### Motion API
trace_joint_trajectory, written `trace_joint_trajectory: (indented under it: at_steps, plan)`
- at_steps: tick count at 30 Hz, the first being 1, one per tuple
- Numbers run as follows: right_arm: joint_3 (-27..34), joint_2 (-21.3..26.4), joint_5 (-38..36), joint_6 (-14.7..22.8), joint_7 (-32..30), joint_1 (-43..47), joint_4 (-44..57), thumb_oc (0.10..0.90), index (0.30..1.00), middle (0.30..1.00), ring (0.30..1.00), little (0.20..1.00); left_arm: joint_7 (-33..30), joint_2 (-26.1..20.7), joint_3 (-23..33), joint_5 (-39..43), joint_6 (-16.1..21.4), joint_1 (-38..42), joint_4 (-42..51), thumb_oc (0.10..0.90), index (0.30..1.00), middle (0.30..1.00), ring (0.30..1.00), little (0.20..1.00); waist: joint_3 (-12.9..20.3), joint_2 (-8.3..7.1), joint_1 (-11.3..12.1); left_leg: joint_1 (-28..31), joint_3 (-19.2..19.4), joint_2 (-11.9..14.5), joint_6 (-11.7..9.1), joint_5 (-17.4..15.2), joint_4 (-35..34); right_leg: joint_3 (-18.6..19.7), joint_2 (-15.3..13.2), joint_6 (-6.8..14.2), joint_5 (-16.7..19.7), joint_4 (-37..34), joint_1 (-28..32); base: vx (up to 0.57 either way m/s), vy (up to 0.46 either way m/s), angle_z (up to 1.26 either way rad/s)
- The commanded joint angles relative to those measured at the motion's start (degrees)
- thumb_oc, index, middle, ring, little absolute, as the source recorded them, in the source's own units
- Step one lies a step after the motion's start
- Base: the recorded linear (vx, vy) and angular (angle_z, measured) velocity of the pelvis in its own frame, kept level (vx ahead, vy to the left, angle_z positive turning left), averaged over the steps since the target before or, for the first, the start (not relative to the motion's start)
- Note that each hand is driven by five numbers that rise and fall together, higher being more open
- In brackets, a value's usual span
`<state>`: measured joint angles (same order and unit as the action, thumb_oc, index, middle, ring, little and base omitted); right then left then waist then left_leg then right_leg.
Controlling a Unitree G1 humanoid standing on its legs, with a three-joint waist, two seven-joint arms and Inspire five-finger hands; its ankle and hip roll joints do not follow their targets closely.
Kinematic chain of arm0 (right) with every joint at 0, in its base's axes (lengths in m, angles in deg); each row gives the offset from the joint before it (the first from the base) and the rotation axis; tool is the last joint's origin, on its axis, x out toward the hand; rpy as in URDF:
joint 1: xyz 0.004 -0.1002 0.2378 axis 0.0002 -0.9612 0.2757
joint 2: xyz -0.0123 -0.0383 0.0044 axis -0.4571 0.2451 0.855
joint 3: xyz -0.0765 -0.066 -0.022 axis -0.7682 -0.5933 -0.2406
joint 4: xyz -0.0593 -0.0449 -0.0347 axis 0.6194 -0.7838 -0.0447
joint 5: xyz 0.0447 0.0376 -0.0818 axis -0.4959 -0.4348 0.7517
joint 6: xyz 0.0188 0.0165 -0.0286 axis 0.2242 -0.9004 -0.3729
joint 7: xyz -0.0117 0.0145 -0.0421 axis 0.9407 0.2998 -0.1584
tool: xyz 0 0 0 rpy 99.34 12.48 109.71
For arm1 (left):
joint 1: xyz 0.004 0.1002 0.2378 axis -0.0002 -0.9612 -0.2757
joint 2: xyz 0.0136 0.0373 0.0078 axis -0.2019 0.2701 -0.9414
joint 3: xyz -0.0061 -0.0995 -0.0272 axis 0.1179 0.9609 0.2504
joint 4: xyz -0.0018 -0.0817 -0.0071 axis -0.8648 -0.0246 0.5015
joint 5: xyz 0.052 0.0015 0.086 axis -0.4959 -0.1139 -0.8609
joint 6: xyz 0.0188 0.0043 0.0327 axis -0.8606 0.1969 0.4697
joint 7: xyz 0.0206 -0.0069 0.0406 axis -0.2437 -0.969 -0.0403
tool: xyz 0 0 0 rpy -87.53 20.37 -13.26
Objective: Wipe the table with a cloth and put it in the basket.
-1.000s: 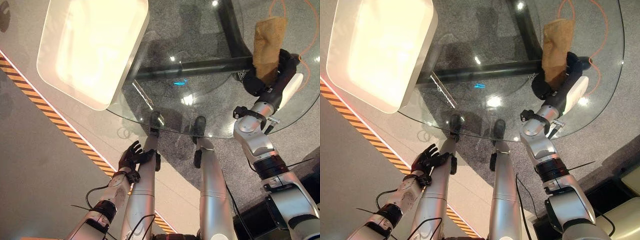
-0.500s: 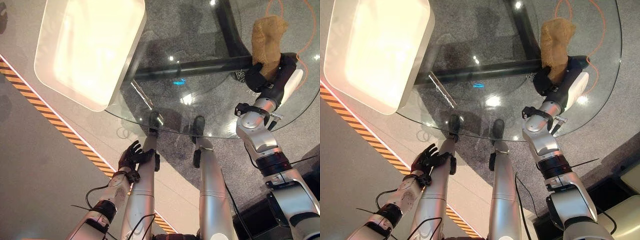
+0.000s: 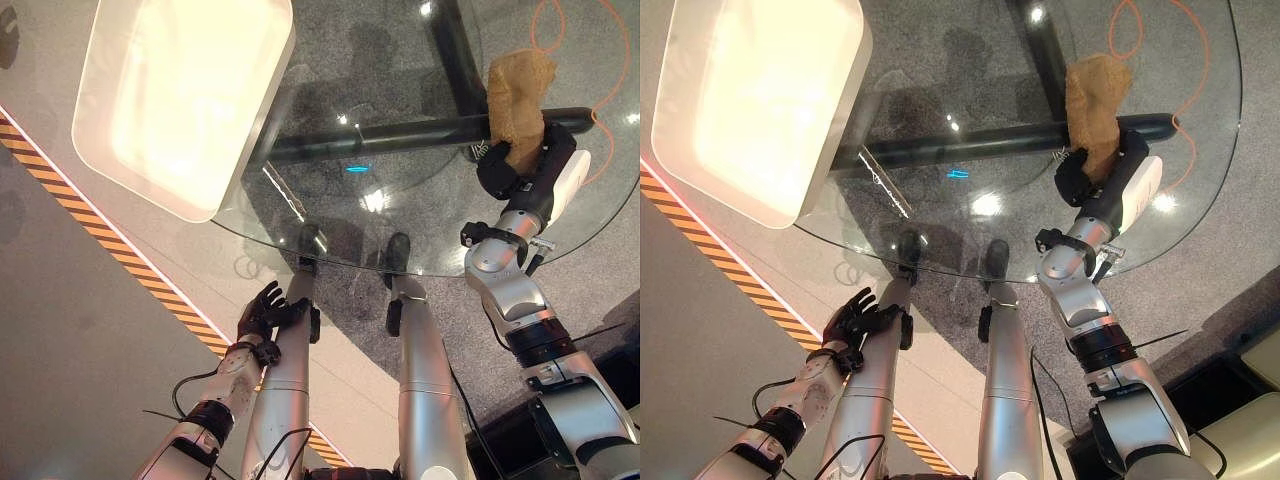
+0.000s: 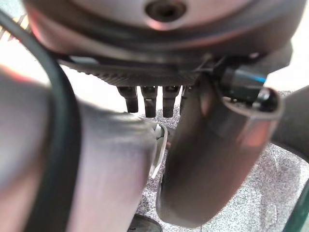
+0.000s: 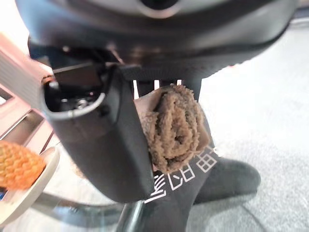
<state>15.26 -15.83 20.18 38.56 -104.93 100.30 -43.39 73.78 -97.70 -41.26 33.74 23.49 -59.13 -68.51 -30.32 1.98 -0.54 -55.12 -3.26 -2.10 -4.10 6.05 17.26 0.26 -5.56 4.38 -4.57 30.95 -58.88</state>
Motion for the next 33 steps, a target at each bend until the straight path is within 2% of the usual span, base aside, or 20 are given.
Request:
trace_joint_trajectory:
  at_steps: [1,7,15,33]
  plan:
    - [-4.5,1.1,3.8,2.7,11.1,-2.7,7.9,0.1,0.3,0.3,0.3,0.2,-0.7,2.1,0.6,-1.4,-0.6,-6.7,1.8,0.8,0.9,0.9,0.9,0.9,0.5,0.61,1.0,-2.5,4.1,-3.0,2.6,-7.3,7.9,-5.0,1.0,1.3,8.2,-9.2,0.2,0.0,0.0,0.0]
    - [-7.7,1.4,6.4,3.5,17.1,-1.5,9.0,0.1,0.3,0.3,0.3,0.2,-0.4,2.3,0.4,-0.8,0.2,-6.7,2.0,0.8,0.9,0.9,0.9,0.9,0.5,1.15,1.1,-3.1,4.2,-3.1,2.5,-7.2,8.2,-5.3,0.7,1.0,8.0,-8.9,-0.4,0.0,0.012,0.0]
    - [-11.5,0.3,6.6,4.2,19.9,1.3,9.4,0.1,0.3,0.3,0.3,0.2,-0.3,2.9,-0.6,-0.3,0.1,-6.1,2.5,0.8,0.9,0.9,0.9,0.9,0.5,1.95,2.0,-3.5,4.1,-3.5,2.5,-6.8,8.3,-5.6,0.3,0.9,7.8,-8.5,-0.8,0.0,0.005,0.0]
    - [-22.7,-4.9,9.5,-0.5,31.0,6.0,10.8,0.1,0.3,0.3,0.3,0.2,-0.6,4.9,-2.3,0.0,0.2,-4.9,2.8,0.8,0.9,0.9,0.9,0.9,0.5,3.95,3.5,-4.8,4.6,-4.5,3.1,-6.3,8.9,-5.8,-0.3,0.5,7.4,-6.6,-2.9,0.01,0.044,0.08]
